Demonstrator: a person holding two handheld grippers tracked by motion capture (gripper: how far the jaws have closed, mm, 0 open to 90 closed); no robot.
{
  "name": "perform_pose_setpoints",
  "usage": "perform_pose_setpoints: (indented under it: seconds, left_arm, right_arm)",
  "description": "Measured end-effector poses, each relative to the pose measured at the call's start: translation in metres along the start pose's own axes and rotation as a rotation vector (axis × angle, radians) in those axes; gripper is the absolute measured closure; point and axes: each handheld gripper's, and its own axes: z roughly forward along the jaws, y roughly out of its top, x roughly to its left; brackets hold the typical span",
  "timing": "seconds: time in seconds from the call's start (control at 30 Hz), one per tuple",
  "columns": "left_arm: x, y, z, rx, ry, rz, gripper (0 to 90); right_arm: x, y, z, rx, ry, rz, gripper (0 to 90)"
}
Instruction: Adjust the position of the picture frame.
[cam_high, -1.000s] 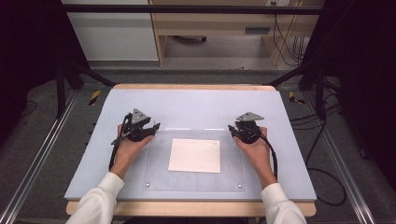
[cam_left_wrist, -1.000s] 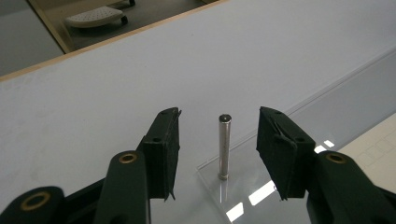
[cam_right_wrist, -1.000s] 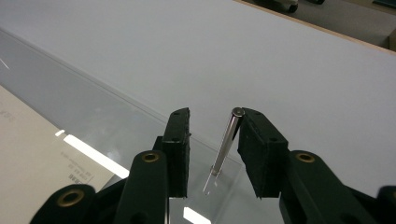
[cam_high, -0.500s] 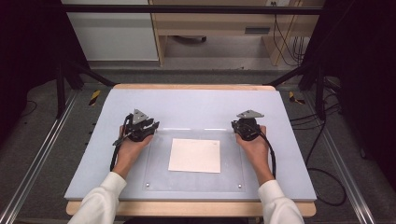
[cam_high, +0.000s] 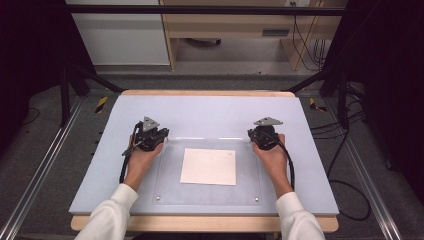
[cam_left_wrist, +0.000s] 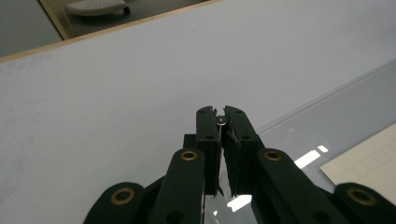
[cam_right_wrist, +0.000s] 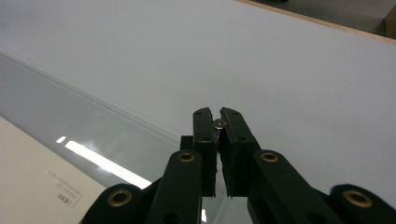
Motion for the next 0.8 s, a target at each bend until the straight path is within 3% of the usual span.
perform_pose_setpoints:
  seconds: [0.17,0.27,0.5,0.8]
  left_arm:
    - [0.0,0.011,0.002,0.077,0.001,-0.016,84.9]
    - [0.001,0.013,0.003,0.092,-0.005,-0.019,85.0]
    - [0.006,0.026,0.007,0.182,-0.026,-0.026,85.0]
    - [0.013,0.033,0.013,0.226,-0.053,-0.071,85.1]
  right_arm:
    - [-0.001,0.009,0.001,0.065,0.009,0.0,85.9]
    - [-0.004,0.013,0.002,0.095,0.024,0.023,86.0]
    - [-0.008,0.023,0.007,0.166,0.038,0.041,85.9]
    - [-0.018,0.034,0.014,0.24,0.088,0.09,85.7]
